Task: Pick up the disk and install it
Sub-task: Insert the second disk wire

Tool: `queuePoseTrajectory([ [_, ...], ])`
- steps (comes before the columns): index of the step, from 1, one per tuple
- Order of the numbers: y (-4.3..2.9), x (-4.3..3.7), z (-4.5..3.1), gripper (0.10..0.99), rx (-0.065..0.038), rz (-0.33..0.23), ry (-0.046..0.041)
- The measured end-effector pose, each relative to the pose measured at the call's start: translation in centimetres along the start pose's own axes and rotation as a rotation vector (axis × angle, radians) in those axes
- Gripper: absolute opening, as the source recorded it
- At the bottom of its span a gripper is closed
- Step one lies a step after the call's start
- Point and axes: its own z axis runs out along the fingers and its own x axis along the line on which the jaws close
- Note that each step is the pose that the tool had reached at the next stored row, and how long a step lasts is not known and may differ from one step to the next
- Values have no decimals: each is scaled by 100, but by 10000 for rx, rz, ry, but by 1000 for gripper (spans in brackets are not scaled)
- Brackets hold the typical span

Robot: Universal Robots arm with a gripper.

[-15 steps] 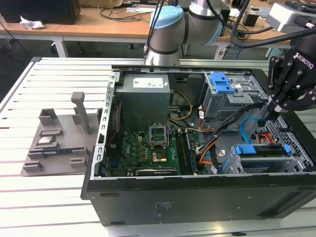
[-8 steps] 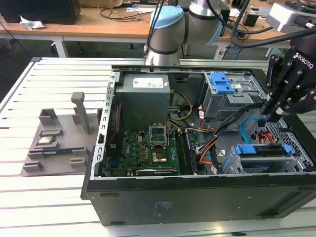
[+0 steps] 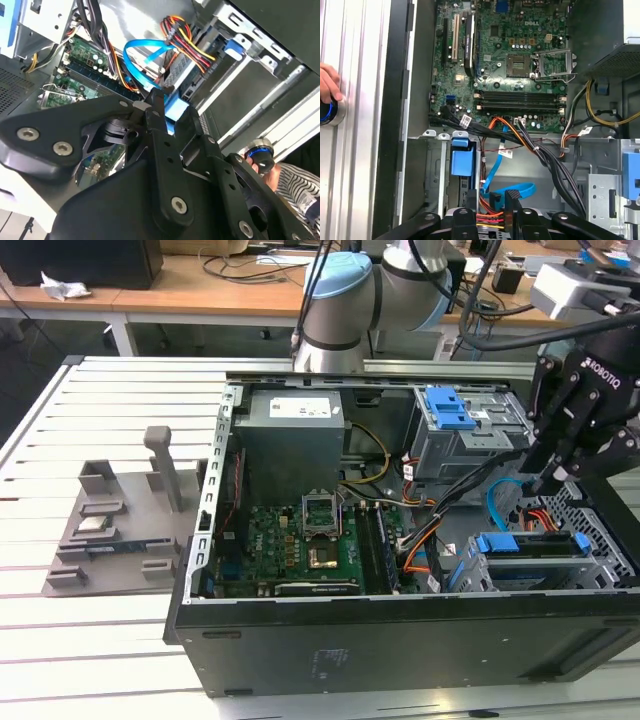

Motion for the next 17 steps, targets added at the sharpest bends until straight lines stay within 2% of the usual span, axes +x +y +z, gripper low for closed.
queuePoseTrajectory([
  [3, -4, -24, 31, 361, 4, -57, 5],
  [6, -9, -28, 94, 361, 11, -184, 19],
  [12, -8, -27, 95, 345, 11, -195, 21],
  [13, -8, -27, 95, 282, 11, -196, 22],
  [14, -8, -27, 95, 165, 11, -196, 21],
  [17, -8, -27, 96, 161, 12, -199, 21],
])
